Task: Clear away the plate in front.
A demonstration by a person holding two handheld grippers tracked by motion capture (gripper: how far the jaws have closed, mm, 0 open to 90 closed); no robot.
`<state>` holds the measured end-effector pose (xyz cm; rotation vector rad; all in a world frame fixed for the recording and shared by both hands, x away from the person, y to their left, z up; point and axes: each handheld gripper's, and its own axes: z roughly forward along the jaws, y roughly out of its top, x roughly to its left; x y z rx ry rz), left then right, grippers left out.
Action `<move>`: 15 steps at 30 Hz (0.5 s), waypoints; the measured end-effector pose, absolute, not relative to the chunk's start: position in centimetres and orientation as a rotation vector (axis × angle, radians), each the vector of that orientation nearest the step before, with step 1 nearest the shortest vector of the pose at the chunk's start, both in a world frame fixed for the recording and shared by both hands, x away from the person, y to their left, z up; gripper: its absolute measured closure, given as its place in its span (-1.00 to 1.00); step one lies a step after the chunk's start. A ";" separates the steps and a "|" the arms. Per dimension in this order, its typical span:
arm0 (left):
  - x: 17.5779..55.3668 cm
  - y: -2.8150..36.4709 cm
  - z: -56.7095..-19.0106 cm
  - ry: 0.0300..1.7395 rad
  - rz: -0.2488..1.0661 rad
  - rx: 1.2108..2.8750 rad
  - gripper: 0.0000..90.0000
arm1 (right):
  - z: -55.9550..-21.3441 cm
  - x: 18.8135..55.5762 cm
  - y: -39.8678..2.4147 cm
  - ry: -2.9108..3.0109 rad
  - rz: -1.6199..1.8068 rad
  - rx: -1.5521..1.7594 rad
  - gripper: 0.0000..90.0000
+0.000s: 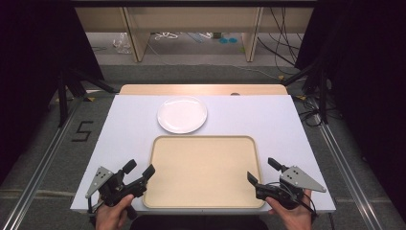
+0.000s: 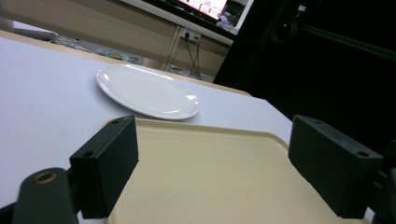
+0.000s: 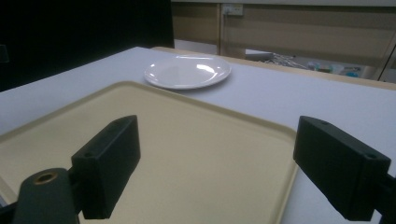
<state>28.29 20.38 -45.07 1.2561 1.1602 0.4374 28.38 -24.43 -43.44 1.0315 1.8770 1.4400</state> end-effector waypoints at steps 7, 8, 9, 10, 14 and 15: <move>30.4 19.3 -45.2 1.171 0.321 1.228 -0.62 | -43.4 28.4 -24.6 1.880 1.437 1.020 -0.65; 30.6 19.2 -45.2 1.174 0.315 1.230 -0.64 | -43.4 28.4 -24.6 1.874 1.442 1.018 -0.65; 30.8 19.1 -45.2 1.178 0.312 1.235 -0.64 | -43.4 28.4 -24.7 1.883 1.439 1.020 -0.65; 31.0 18.9 -45.2 1.180 0.310 1.240 -0.64 | -43.4 28.4 -24.7 1.883 1.439 1.020 -0.65; 31.7 18.6 -45.1 1.184 0.302 1.248 -0.64 | -43.4 28.4 -24.6 1.885 1.443 1.019 -0.65; 31.9 18.5 -45.1 1.183 0.302 1.250 -0.64 | -43.4 28.4 -24.6 1.885 1.447 1.027 -0.65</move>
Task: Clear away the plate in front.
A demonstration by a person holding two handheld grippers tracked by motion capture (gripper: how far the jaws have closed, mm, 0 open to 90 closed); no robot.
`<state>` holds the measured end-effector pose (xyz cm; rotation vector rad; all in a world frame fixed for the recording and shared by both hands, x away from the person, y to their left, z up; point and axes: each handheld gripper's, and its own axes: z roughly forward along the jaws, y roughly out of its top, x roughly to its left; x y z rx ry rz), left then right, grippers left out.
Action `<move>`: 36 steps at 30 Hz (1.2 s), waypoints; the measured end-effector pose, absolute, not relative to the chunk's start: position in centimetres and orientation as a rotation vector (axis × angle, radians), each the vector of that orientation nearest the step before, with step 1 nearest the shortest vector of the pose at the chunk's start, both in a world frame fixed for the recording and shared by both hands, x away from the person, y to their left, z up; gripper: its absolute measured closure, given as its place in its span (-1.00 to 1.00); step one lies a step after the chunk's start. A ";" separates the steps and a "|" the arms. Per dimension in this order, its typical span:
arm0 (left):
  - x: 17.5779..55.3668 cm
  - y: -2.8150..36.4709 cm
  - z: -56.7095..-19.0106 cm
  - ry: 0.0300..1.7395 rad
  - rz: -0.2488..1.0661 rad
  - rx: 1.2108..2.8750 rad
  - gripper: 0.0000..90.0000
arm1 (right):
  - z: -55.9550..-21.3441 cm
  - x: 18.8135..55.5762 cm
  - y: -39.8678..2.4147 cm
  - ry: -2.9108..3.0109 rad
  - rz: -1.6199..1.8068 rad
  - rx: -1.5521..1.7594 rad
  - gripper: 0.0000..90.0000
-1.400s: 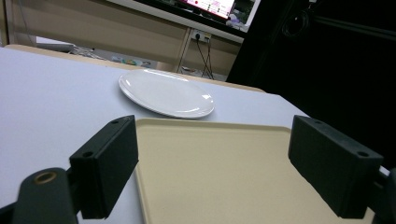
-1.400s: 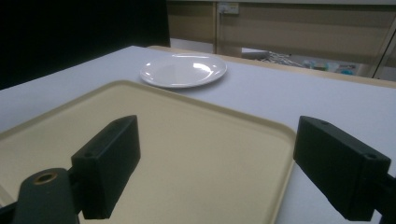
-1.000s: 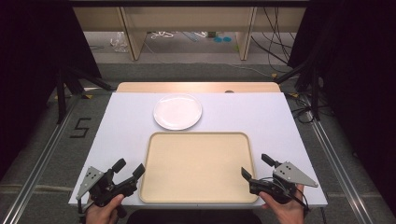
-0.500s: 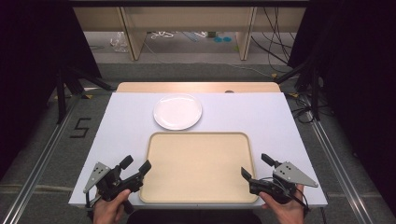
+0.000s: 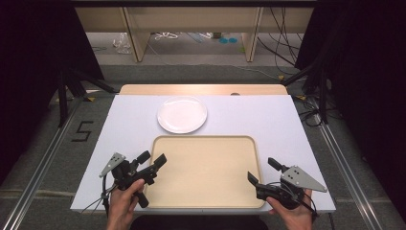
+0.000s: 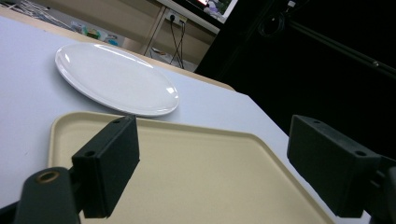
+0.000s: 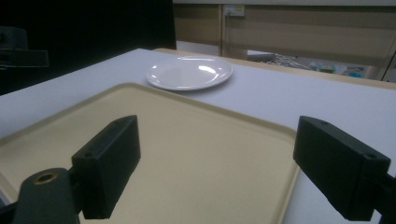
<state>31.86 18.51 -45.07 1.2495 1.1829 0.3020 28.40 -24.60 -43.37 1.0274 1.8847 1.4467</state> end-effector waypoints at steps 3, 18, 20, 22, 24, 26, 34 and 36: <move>32.5 18.4 -45.0 1.186 0.281 1.242 -0.65 | -43.3 28.2 -24.6 1.900 1.442 1.054 -0.65; 36.9 18.6 -45.1 1.314 0.193 1.199 -0.65 | -43.5 28.5 -24.6 1.882 1.470 1.019 -0.65; 37.6 18.6 -45.2 1.333 0.159 1.168 -0.64 | -43.5 28.6 -24.6 1.871 1.477 1.016 -0.65; 38.3 18.7 -45.2 1.358 0.155 1.167 -0.64 | -43.5 28.5 -24.7 1.881 1.466 1.020 -0.65; 39.0 18.9 -45.3 1.380 0.148 1.165 -0.64 | -43.5 28.5 -24.7 1.881 1.468 1.022 -0.65; 39.6 19.0 -45.5 1.396 0.137 1.164 -0.64 | -43.4 28.5 -24.7 1.881 1.468 1.018 -0.65; 42.1 19.0 -45.9 1.465 0.109 1.165 -0.62 | -43.5 28.5 -24.5 1.897 1.468 1.026 -0.65; 42.6 19.0 -46.0 1.481 0.099 1.157 -0.62 | -43.5 28.5 -24.5 1.897 1.468 1.021 -0.65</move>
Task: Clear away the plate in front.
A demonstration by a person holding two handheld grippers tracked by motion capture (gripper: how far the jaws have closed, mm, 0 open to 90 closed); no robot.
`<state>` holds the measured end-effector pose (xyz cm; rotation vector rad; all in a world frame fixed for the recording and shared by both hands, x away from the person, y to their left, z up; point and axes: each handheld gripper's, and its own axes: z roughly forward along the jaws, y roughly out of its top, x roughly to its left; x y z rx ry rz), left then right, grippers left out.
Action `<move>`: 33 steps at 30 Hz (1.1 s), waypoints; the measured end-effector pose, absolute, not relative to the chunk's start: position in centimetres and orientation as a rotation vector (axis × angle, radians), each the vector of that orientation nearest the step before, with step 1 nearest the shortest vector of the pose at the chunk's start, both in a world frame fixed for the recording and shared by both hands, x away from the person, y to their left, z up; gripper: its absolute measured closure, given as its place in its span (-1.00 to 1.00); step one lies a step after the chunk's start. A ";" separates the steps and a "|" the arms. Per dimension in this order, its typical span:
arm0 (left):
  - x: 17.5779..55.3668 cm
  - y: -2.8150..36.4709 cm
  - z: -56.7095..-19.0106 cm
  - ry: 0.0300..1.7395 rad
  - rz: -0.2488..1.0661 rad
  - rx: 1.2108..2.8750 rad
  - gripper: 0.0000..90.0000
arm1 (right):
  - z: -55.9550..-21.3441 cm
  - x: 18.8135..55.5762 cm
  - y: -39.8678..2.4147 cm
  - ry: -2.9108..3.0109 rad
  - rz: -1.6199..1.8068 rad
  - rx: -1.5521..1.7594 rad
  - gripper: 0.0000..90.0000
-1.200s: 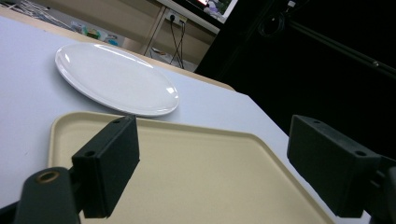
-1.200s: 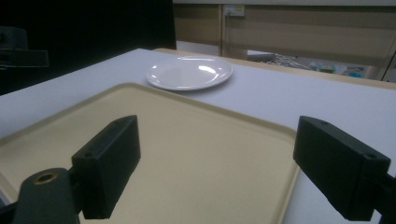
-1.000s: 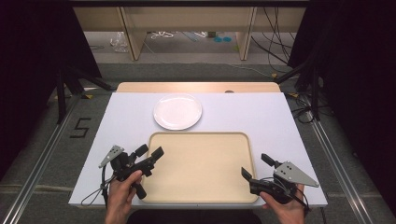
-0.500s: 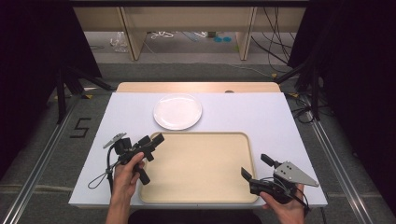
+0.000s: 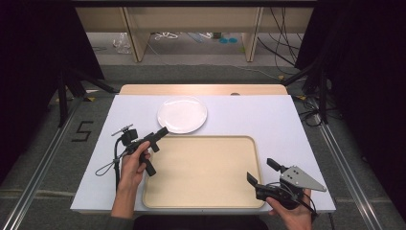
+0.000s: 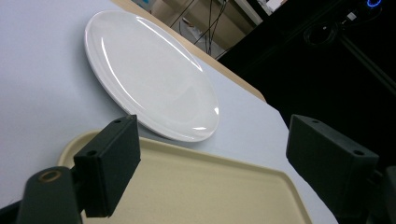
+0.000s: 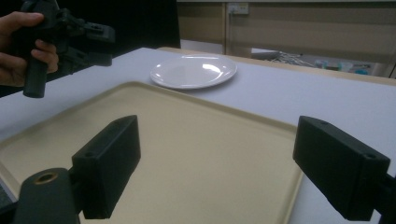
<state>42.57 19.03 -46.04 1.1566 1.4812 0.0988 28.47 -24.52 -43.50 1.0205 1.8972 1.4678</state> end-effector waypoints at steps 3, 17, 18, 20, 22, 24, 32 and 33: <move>43.1 19.0 -46.2 1.493 0.089 1.162 -0.61 | -43.5 28.4 -24.5 1.904 1.470 1.027 -0.65; 46.5 19.3 -47.3 1.576 0.004 1.085 -0.57 | -43.6 28.5 -24.3 1.893 1.479 1.010 -0.65; 46.8 19.3 -47.4 1.575 -0.022 1.071 -0.56 | -43.6 28.5 -24.3 1.896 1.476 1.012 -0.65; 47.4 19.4 -47.7 1.601 -0.041 1.067 -0.55 | -43.6 28.5 -24.3 1.897 1.481 1.005 -0.64; 47.9 19.5 -48.0 1.614 -0.030 1.072 -0.55 | -43.5 28.4 -24.4 1.913 1.464 1.014 -0.64; 48.2 19.5 -48.1 1.622 -0.033 1.076 -0.55 | -43.6 28.4 -24.4 1.919 1.462 1.018 -0.64; 49.4 19.3 -48.4 1.676 -0.056 1.064 -0.53 | -43.7 28.6 -24.2 1.893 1.496 0.999 -0.64; 49.6 19.3 -48.4 1.680 -0.058 1.065 -0.53 | -43.7 28.6 -24.2 1.897 1.495 0.996 -0.64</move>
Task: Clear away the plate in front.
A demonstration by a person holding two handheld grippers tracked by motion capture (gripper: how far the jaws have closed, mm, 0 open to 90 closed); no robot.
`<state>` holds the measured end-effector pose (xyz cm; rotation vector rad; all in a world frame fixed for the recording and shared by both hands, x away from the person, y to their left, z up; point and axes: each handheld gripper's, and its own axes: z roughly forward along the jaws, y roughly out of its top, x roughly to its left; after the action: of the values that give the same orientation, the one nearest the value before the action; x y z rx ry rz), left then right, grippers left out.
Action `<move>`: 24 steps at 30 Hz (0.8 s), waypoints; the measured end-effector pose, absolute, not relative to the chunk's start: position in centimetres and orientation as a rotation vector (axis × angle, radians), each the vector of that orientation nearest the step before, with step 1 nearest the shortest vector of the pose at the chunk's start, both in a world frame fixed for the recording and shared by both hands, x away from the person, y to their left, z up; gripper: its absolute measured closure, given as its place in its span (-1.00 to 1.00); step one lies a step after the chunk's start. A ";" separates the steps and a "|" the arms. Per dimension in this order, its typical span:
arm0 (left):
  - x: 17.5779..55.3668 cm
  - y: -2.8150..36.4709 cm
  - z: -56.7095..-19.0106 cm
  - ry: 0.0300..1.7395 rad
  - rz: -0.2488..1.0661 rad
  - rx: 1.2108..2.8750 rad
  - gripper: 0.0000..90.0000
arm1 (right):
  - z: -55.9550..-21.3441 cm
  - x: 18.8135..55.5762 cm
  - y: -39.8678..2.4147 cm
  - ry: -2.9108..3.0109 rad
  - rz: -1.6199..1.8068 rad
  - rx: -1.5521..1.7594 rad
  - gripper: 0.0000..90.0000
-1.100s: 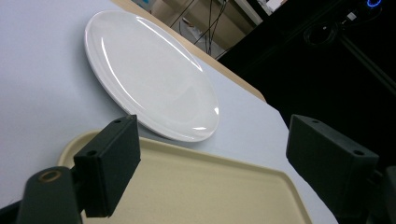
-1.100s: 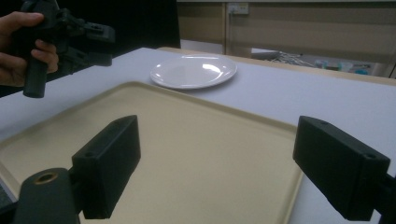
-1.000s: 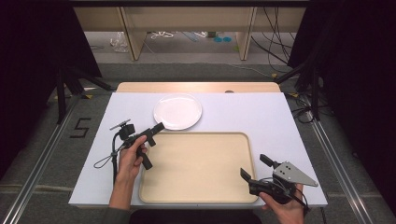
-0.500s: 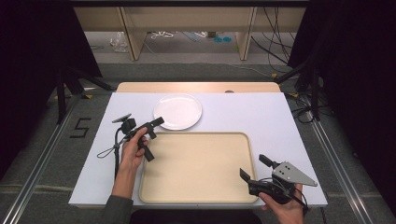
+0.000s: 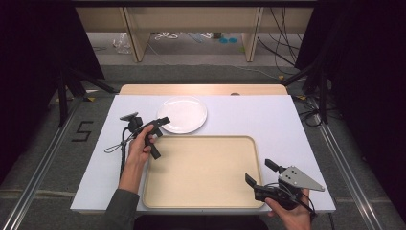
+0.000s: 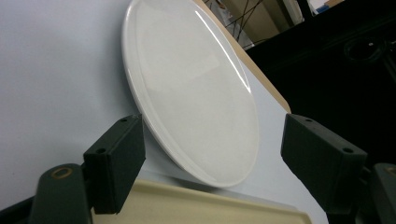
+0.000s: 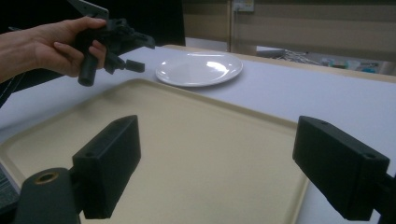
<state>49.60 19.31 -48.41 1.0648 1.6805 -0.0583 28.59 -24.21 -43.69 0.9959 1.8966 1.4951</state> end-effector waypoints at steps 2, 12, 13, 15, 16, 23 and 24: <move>49.9 19.3 -48.3 1.688 -0.064 1.060 -0.53 | -43.7 28.6 -24.2 1.896 1.497 0.992 -0.64; 51.4 19.1 -48.4 1.760 -0.076 1.041 -0.51 | -43.7 28.3 -24.0 1.918 1.509 1.049 -0.64; 51.5 19.0 -48.4 1.764 -0.080 1.049 -0.51 | -43.7 28.3 -24.0 1.918 1.509 1.049 -0.64; 51.8 18.9 -48.5 1.776 -0.082 1.038 -0.50 | -43.7 28.4 -24.0 1.916 1.511 1.048 -0.64; 51.9 18.9 -48.5 1.778 -0.081 1.024 -0.50 | -43.7 28.4 -24.0 1.916 1.512 1.047 -0.64; 52.3 19.2 -49.0 1.832 -0.084 1.022 -0.47 | -43.6 28.3 -24.1 1.923 1.499 1.049 -0.64; 52.3 19.1 -49.2 1.832 -0.098 1.006 -0.46 | -43.5 28.2 -24.2 1.936 1.478 1.054 -0.64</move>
<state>52.34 19.15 -49.15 1.0057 1.8317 -0.0983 28.23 -24.22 -43.51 1.0536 1.9364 1.4782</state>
